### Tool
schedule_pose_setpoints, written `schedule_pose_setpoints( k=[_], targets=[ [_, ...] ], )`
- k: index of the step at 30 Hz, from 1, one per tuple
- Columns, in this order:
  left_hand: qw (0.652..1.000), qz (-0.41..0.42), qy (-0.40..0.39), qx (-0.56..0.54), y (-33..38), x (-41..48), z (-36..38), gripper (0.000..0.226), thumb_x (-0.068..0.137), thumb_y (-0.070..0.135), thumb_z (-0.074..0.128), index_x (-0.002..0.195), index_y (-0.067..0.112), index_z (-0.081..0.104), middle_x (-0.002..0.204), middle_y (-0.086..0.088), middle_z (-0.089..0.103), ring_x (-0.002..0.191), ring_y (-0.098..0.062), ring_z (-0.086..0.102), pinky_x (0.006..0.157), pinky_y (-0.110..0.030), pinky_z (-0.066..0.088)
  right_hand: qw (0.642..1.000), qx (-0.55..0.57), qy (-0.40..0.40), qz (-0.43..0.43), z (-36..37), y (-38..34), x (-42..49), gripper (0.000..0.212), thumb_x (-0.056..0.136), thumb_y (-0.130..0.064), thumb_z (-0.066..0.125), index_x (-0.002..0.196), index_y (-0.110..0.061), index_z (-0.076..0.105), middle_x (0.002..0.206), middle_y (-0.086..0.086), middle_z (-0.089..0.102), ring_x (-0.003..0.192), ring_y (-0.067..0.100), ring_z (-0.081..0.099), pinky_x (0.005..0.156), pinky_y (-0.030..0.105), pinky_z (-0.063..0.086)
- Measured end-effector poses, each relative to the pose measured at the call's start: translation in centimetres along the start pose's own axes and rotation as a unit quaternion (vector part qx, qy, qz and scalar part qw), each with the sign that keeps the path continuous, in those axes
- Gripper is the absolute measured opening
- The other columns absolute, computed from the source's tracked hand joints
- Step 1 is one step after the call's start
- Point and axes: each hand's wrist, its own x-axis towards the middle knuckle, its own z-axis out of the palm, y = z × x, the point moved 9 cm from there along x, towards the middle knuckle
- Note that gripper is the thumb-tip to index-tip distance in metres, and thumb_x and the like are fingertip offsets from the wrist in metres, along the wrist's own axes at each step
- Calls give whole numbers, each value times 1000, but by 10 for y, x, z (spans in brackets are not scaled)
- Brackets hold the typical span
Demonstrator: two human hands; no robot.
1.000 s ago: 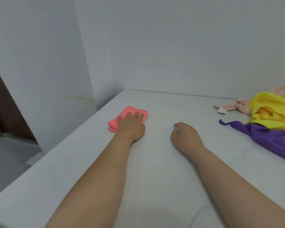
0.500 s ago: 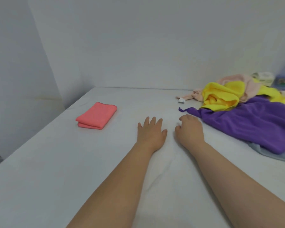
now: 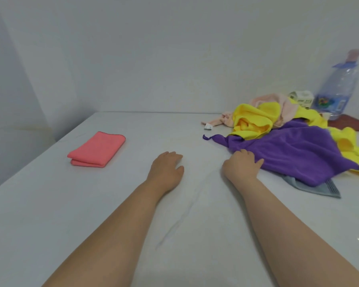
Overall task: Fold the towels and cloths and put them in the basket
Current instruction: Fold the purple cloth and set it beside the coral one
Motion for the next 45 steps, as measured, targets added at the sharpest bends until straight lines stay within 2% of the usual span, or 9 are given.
schedule_pose_setpoints(
  k=[8, 15, 19, 23, 26, 30, 37, 41, 45],
  targets=[
    [938, -104, 234, -233, -45, -13, -59, 39, 96, 10, 41, 133, 11, 51, 137, -6, 53, 127, -20, 46, 98, -19, 30, 848, 301, 174, -399, -60, -101, -85, 38, 76, -20, 44, 97, -3, 70, 102, 10, 69, 98, 25, 62, 93, 26, 41],
    [953, -89, 153, -245, -37, -9, -46, 42, 99, 32, 39, 136, 17, 49, 139, 0, 51, 128, -17, 45, 103, -20, 28, 986, -6, -27, -165, 7, -60, -40, 68, 89, -59, 40, 140, -14, 35, 149, 10, 32, 139, 29, 26, 111, 58, 13],
    [998, -27, 37, -33, -17, -5, -25, 34, 88, 43, 52, 113, 23, 64, 106, 2, 66, 100, -20, 58, 93, -38, 43, 987, 19, -36, -155, 7, -52, -32, 47, 93, -54, 40, 116, -15, 52, 125, 8, 55, 123, 29, 45, 109, 58, 19],
    [993, -39, 70, -87, -20, -9, -34, 18, 88, 23, 51, 81, 13, 63, 77, 2, 62, 79, -21, 57, 77, -33, 43, 979, 82, 68, -172, -23, -60, -37, 49, 98, -46, 33, 79, -10, 61, 92, 14, 67, 94, 32, 61, 88, 37, 38],
    [988, -44, 133, -71, -19, -13, -50, 36, 94, 27, 45, 62, 10, 46, 60, -1, 51, 61, -21, 44, 99, -34, 32, 986, 72, 58, -139, -24, -53, -35, 41, 97, -37, 37, 89, -7, 64, 99, 15, 66, 96, 33, 60, 70, 31, 37],
    [989, -14, 142, -28, -6, -19, -56, 24, 93, 30, 47, 95, 16, 67, 87, 0, 68, 81, -22, 55, 111, -38, 26, 992, 31, 51, -113, -16, -40, -30, 34, 93, -32, 46, 119, -10, 51, 122, 11, 55, 115, 30, 50, 88, 37, 40],
    [999, 43, -12, -27, -1, -11, -20, 62, 88, 10, 46, 146, 24, 33, 138, 1, 50, 126, -20, 46, 106, -34, 36, 999, 3, -17, -41, 2, -23, -22, 54, 92, -46, 49, 131, -9, 40, 136, 11, 44, 129, 30, 37, 103, 48, 30],
    [999, 7, 47, -3, 0, -16, -36, 30, 86, 13, 46, 103, 20, 69, 105, 2, 68, 103, -21, 58, 96, -33, 41, 984, 143, 17, -101, -5, -31, -20, 31, 85, -14, 53, 115, -8, 55, 118, 14, 58, 114, 33, 52, 90, 37, 41],
    [980, -10, 166, 110, 6, -19, -64, 44, 92, 38, 42, 52, 20, 45, 65, 5, 56, 70, -18, 49, 101, -39, 33, 933, 310, 79, -163, -34, -43, -33, 29, 79, 3, 53, 102, -9, 66, 103, 8, 65, 100, 25, 56, 78, 26, 36]
  ],
)
